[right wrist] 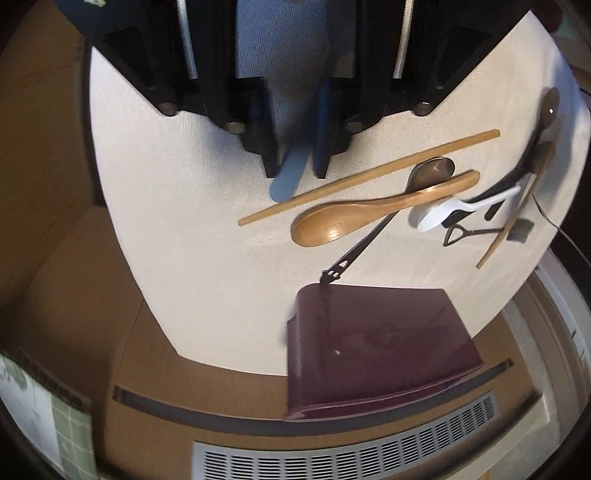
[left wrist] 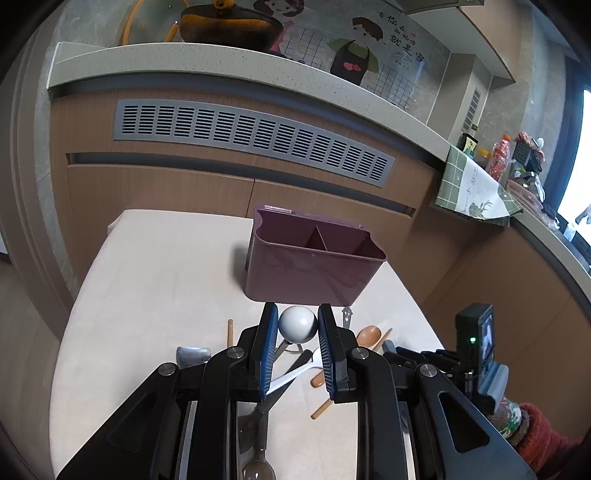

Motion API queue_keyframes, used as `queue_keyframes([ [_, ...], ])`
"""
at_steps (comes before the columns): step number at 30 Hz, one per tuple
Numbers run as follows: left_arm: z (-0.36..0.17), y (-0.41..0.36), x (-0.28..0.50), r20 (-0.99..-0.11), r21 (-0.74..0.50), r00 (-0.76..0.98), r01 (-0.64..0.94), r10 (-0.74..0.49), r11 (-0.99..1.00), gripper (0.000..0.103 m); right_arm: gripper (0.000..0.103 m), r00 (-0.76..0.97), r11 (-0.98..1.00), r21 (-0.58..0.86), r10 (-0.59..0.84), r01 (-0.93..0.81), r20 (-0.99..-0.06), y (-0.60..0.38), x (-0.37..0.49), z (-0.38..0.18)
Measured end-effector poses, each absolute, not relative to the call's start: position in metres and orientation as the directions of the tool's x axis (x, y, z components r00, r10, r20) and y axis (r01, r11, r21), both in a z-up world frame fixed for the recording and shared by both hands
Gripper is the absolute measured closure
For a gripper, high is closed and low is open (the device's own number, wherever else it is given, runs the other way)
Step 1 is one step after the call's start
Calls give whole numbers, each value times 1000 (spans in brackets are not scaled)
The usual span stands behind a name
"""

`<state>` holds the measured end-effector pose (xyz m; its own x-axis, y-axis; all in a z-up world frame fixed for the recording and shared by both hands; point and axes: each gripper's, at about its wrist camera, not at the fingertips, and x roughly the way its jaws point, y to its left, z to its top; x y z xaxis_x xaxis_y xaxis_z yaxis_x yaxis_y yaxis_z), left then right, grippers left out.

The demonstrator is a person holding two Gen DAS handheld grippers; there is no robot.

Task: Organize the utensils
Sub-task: 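Lift the blue spoon with the right tool while the left tool lifts the white-knobbed utensil, then lower both held utensils into the maroon caddy and open both tools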

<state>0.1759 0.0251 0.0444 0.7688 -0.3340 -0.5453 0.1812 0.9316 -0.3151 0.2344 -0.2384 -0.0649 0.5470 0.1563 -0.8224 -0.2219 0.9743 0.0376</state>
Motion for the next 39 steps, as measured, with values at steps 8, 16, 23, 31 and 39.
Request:
queue_keyframes([
  [8,48,21,175,-538,-330,766,192,-352,924,80,92,649,959,66,236,-275,-723,-246,213,-21],
  [16,81,14,177,-475,-340,788,245,-391,908,80,92,738,957,99,274,-273,-617,-248,213,20],
  [23,171,16,210,-300,-369,845,326,-443,870,80,92,915,954,29,296,-299,-274,-238,220,155],
  [31,173,18,295,-300,-409,798,388,-523,826,80,92,935,948,-27,307,-316,-176,-212,273,186],
  [39,107,16,361,-404,-475,723,357,-560,804,80,92,872,944,27,314,-328,-375,-204,341,104],
])
